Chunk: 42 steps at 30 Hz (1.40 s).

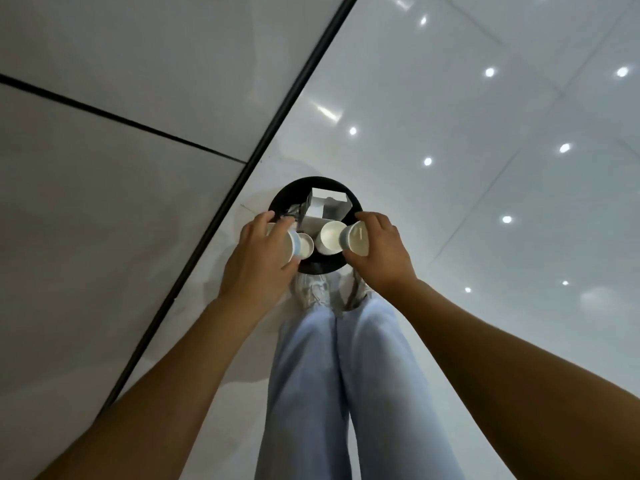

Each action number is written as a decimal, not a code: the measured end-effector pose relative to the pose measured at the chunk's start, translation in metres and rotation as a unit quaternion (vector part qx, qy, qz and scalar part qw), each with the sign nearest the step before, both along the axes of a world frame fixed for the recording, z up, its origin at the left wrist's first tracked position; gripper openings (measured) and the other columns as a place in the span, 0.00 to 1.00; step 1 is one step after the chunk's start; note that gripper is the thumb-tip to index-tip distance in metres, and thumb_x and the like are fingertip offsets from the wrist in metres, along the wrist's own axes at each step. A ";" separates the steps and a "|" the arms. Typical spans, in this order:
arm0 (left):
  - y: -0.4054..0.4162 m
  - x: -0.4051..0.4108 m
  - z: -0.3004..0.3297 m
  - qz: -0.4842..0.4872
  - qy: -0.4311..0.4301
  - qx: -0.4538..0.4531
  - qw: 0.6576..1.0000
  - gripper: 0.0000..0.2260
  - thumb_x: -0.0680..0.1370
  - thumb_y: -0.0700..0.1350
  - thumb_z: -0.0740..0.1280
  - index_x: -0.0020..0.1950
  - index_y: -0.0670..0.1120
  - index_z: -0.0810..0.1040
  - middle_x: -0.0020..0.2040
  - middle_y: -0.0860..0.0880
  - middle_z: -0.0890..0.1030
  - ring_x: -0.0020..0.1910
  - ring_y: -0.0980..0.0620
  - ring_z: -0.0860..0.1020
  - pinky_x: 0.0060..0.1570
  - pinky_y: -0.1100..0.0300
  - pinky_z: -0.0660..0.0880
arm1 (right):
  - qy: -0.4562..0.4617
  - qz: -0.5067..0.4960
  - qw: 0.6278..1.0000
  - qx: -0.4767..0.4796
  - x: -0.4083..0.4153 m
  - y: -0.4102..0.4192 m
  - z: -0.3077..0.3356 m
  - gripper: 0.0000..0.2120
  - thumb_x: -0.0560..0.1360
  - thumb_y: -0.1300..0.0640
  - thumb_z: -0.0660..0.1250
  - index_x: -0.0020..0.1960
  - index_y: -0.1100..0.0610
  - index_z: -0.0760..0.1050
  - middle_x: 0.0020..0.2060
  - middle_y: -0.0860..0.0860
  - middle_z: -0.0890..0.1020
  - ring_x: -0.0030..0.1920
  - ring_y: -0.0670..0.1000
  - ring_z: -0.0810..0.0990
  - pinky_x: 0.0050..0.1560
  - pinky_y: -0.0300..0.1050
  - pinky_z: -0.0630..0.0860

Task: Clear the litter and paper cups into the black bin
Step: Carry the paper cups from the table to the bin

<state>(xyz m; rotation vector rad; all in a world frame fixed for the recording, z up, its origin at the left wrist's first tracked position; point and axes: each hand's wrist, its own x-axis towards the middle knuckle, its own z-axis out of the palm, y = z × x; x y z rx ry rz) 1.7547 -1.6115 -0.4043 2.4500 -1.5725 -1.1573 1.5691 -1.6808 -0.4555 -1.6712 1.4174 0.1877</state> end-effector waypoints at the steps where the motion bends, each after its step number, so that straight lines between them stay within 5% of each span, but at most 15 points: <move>1: 0.000 0.001 -0.011 0.001 0.001 -0.004 1.000 0.26 0.74 0.45 0.71 0.71 0.49 0.68 0.71 0.47 0.64 0.70 0.47 0.64 0.59 0.51 0.71 | -0.003 0.003 1.000 -0.006 0.003 -0.001 -0.013 0.30 0.71 0.55 0.71 0.70 0.55 0.66 0.68 0.51 0.69 0.66 0.55 0.68 0.58 0.47 0.70; 9: 0.001 0.009 -0.071 -0.017 0.011 -0.020 1.000 0.32 0.74 0.45 0.71 0.75 0.50 0.62 0.68 0.47 0.67 0.68 0.48 0.65 0.57 0.56 0.70 | 0.035 0.090 0.995 0.014 0.022 0.014 -0.108 0.30 0.71 0.55 0.73 0.70 0.56 0.65 0.66 0.55 0.69 0.64 0.58 0.68 0.59 0.51 0.73; 18: -0.011 0.004 -0.105 -0.026 0.020 -0.043 0.999 0.28 0.73 0.45 0.72 0.71 0.45 0.67 0.68 0.48 0.68 0.67 0.49 0.67 0.59 0.55 0.70 | 0.047 0.129 0.990 0.024 0.031 0.029 -0.156 0.33 0.70 0.52 0.74 0.70 0.57 0.64 0.68 0.54 0.67 0.67 0.57 0.66 0.62 0.51 0.72; 22: -0.022 -0.010 -0.111 -0.046 0.032 -0.050 0.997 0.27 0.73 0.45 0.72 0.70 0.46 0.67 0.68 0.49 0.68 0.68 0.49 0.66 0.54 0.59 0.69 | 0.003 0.067 0.998 0.019 0.020 0.031 -0.142 0.39 0.67 0.54 0.76 0.73 0.56 0.61 0.69 0.54 0.66 0.68 0.56 0.65 0.63 0.51 0.71; 25: -0.030 -0.027 -0.115 -0.077 0.044 -0.048 0.995 0.29 0.73 0.46 0.71 0.71 0.49 0.66 0.68 0.51 0.67 0.69 0.51 0.64 0.51 0.62 0.68 | -0.035 -0.013 0.999 -0.002 -0.003 0.030 -0.122 0.35 0.70 0.57 0.72 0.73 0.56 0.63 0.70 0.53 0.67 0.68 0.53 0.67 0.63 0.48 0.72; 30: -0.043 -0.056 -0.135 -0.159 0.040 -0.007 0.986 0.28 0.75 0.46 0.68 0.73 0.48 0.63 0.70 0.49 0.65 0.70 0.49 0.62 0.62 0.51 0.71 | -0.016 -0.061 0.998 0.000 -0.044 0.019 -0.104 0.30 0.73 0.59 0.66 0.73 0.52 0.62 0.71 0.49 0.67 0.69 0.49 0.65 0.64 0.40 0.65; 35: -0.057 -0.072 -0.167 -0.254 0.002 0.037 0.967 0.28 0.75 0.45 0.68 0.73 0.49 0.62 0.69 0.47 0.65 0.69 0.47 0.62 0.62 0.53 0.68 | -0.020 -0.080 0.997 -0.008 -0.062 0.002 -0.108 0.29 0.73 0.60 0.64 0.73 0.51 0.63 0.70 0.48 0.67 0.69 0.48 0.66 0.57 0.37 0.65; 42: -0.036 -0.072 -0.181 -0.208 0.051 0.082 0.973 0.29 0.74 0.47 0.70 0.73 0.48 0.63 0.69 0.48 0.66 0.69 0.48 0.63 0.62 0.51 0.70 | -0.012 -0.084 0.996 -0.010 -0.076 -0.001 -0.121 0.29 0.74 0.60 0.64 0.73 0.52 0.62 0.71 0.48 0.67 0.69 0.48 0.67 0.57 0.38 0.66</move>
